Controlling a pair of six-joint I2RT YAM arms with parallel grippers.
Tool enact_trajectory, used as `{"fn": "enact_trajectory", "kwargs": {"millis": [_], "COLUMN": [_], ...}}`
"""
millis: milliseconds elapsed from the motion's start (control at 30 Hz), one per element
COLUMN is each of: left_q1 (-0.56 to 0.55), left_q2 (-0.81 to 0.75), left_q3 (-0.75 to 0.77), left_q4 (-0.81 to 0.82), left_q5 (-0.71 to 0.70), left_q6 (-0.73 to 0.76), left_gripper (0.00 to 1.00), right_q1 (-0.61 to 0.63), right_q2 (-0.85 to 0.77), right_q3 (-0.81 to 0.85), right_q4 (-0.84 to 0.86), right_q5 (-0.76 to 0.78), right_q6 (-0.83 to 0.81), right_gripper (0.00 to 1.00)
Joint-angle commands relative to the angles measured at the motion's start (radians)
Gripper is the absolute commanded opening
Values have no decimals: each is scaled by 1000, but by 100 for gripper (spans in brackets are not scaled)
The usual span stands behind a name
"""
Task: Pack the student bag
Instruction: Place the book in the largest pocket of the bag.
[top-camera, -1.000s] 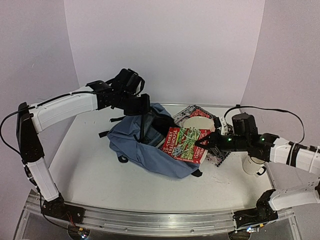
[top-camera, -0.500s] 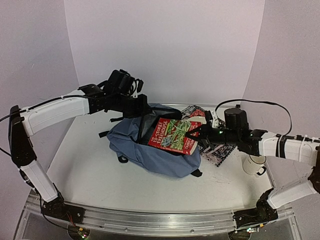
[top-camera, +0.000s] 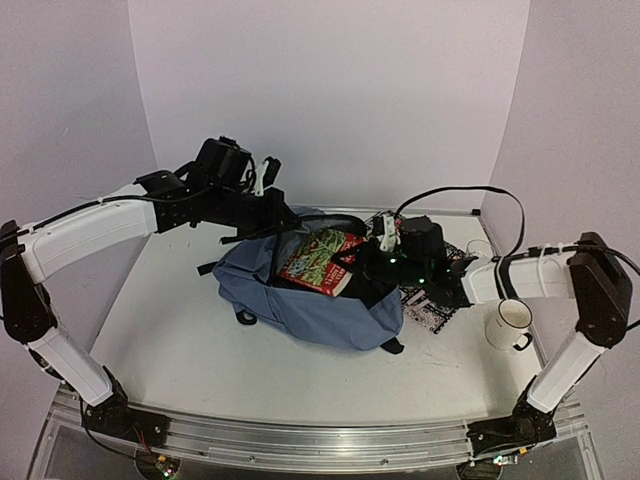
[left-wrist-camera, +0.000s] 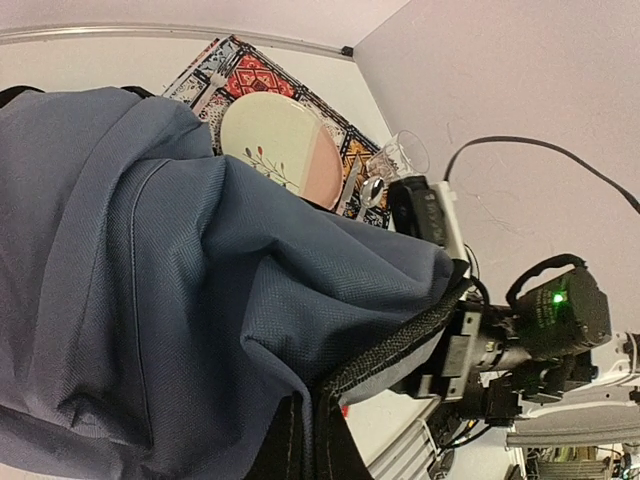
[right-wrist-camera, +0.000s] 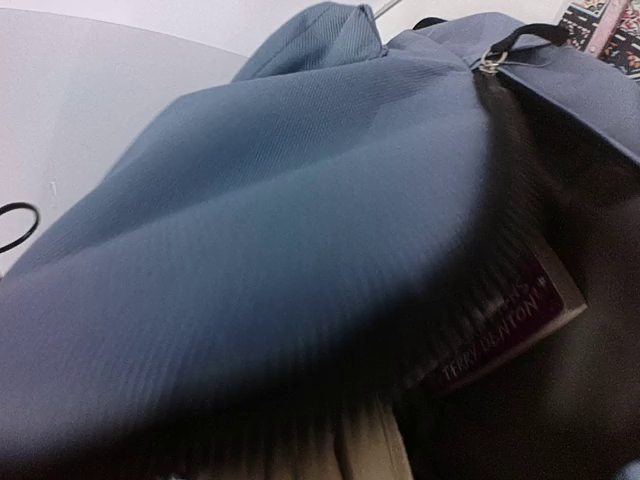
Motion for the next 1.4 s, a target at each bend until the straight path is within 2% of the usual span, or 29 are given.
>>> {"fn": "enact_trajectory", "kwargs": {"millis": [0, 100, 300, 600, 667, 900, 1100, 1167, 1367], "left_q1": [-1, -1, -3, -3, -4, -2, -2, -2, -2], "left_q2": [-110, -128, -159, -176, -184, -220, -207, -206, -208], "left_q3": [9, -23, -103, -179, -203, -266, -276, -282, -326], "left_q4": [129, 147, 202, 226, 227, 227, 226, 227, 226], "left_q5": [77, 86, 108, 131, 117, 68, 87, 95, 117], "left_q6": [-33, -50, -85, -92, -82, -41, -30, -24, 22], "left_gripper": [0, 0, 0, 0, 0, 0, 0, 0, 0], "right_q1": [51, 88, 158, 194, 199, 202, 202, 202, 201], "right_q2": [98, 146, 199, 369, 370, 289, 201, 156, -3], "right_q3": [114, 159, 229, 352, 359, 359, 339, 307, 204], "right_q4": [201, 213, 185, 76, 56, -43, -150, -187, -353], "right_q5": [108, 176, 409, 417, 409, 336, 268, 246, 261], "right_q6": [23, 47, 99, 164, 143, -37, -184, -230, -358], "right_gripper": [0, 0, 0, 2, 9, 45, 66, 71, 77]}}
